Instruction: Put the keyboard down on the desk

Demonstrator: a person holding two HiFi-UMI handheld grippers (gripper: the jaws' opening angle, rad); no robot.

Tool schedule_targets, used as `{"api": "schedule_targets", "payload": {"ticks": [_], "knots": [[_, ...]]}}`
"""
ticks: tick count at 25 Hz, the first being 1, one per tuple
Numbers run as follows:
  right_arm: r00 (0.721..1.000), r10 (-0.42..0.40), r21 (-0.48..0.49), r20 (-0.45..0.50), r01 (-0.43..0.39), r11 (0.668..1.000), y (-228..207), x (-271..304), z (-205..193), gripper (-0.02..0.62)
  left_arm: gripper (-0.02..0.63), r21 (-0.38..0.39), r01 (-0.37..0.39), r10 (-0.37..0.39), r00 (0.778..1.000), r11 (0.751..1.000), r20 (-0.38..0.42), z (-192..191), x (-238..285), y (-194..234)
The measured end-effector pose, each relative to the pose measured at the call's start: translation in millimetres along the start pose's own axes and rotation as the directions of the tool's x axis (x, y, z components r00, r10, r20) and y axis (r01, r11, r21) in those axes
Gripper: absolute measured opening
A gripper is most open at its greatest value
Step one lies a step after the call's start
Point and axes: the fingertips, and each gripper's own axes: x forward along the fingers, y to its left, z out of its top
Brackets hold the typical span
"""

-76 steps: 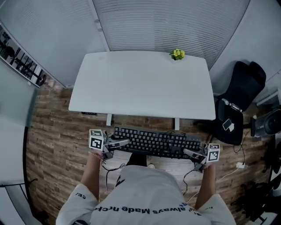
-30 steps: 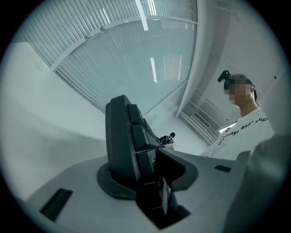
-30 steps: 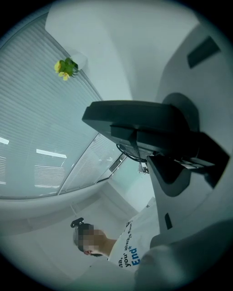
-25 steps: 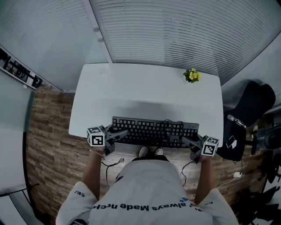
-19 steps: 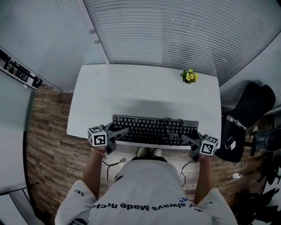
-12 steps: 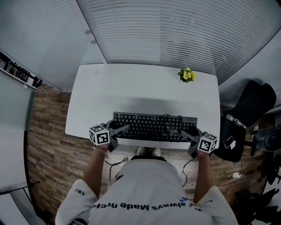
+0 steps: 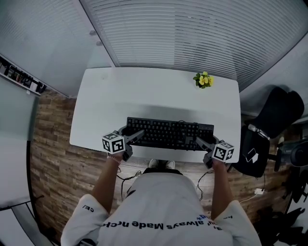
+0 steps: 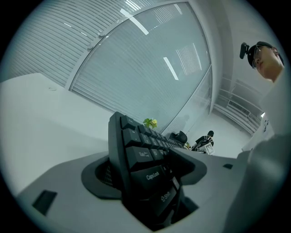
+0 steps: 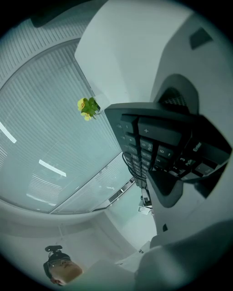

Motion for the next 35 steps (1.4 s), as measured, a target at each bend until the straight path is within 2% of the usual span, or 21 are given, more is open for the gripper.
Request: {"api": "schedule_targets", "payload": {"ticks": [10,20,35], "knots": [[0.993,-0.107,0.046,-0.040,0.108,0.993,-35.6,16.2,-8.3,0.408,0.360,-0.027,-0.104,0.103,0.994,0.994,-0.026,-18.3,27.5,40.0],[0.981,-0.178,0.061,-0.074,0.183,0.981,-56.3,34.3,-7.8,0.431,0.377,-0.046,-0.173,0.170,0.983,0.984,-0.062,-29.6,42.7,71.2],[0.957,-0.265,0.078,-0.118,0.275,0.958,-76.4,55.8,-13.9,0.453,0.400,0.007,-0.288,0.287,0.952,0.958,-0.103,-35.4,52.6,106.4]]}}
